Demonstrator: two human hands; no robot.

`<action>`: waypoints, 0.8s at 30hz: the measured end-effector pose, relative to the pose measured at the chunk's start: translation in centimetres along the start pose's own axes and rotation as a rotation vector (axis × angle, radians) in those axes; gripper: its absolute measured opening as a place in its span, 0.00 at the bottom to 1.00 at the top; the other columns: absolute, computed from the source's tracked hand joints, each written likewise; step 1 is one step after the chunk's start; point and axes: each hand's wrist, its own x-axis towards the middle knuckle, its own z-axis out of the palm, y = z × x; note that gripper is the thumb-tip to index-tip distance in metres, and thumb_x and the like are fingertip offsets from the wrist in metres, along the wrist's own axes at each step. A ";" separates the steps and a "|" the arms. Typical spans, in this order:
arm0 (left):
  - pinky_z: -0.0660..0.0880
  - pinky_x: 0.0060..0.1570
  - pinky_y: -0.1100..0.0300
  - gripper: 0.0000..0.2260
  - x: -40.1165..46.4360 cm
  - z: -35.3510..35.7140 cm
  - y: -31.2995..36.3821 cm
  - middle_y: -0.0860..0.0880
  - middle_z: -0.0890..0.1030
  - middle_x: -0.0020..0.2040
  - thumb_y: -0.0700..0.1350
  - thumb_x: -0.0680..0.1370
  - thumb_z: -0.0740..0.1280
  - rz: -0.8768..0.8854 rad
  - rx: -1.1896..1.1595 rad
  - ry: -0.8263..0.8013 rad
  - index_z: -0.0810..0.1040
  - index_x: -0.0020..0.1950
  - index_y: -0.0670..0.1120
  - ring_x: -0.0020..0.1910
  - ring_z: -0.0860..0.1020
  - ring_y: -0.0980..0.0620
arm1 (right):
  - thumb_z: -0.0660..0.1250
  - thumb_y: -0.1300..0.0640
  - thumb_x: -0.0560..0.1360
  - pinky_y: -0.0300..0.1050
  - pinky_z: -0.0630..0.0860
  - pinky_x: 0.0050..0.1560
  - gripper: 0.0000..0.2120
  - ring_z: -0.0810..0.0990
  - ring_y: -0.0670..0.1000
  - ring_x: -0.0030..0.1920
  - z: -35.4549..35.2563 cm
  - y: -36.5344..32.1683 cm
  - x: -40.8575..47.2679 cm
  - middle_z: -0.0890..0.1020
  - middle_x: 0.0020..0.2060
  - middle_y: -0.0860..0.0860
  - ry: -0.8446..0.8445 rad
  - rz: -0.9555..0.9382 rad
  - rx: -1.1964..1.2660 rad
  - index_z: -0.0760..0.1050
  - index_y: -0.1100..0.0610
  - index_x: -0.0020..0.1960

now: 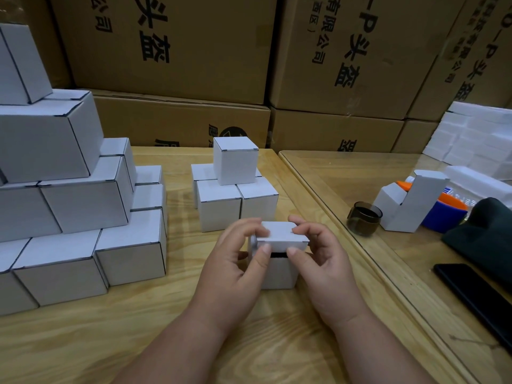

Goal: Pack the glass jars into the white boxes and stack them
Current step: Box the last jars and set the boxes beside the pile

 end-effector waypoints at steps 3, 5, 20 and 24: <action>0.72 0.54 0.71 0.10 0.0 0.1 -0.2 0.65 0.76 0.63 0.47 0.75 0.67 0.010 0.056 -0.001 0.77 0.52 0.62 0.67 0.74 0.60 | 0.69 0.57 0.67 0.41 0.78 0.53 0.12 0.81 0.40 0.59 0.0 -0.1 -0.1 0.80 0.65 0.41 -0.028 0.005 -0.040 0.78 0.42 0.47; 0.72 0.54 0.72 0.10 0.0 0.1 -0.2 0.64 0.76 0.64 0.47 0.75 0.68 -0.002 0.054 -0.002 0.78 0.51 0.62 0.67 0.74 0.60 | 0.69 0.54 0.66 0.41 0.77 0.55 0.10 0.80 0.42 0.62 0.0 -0.1 -0.1 0.80 0.65 0.41 -0.033 0.002 -0.041 0.78 0.42 0.46; 0.69 0.57 0.66 0.04 0.2 -0.1 -0.6 0.67 0.73 0.65 0.53 0.73 0.70 -0.045 0.093 -0.005 0.80 0.38 0.59 0.68 0.72 0.65 | 0.74 0.53 0.66 0.41 0.78 0.52 0.14 0.80 0.44 0.61 -0.3 -0.1 -0.6 0.74 0.70 0.43 -0.218 0.068 -0.108 0.76 0.43 0.49; 0.71 0.57 0.64 0.05 -0.2 -0.1 -0.8 0.68 0.71 0.66 0.56 0.73 0.66 -0.052 0.132 0.006 0.81 0.46 0.62 0.62 0.75 0.64 | 0.75 0.55 0.65 0.43 0.80 0.45 0.17 0.83 0.49 0.53 -0.6 0.1 -0.4 0.80 0.60 0.41 -0.141 0.094 -0.126 0.76 0.43 0.50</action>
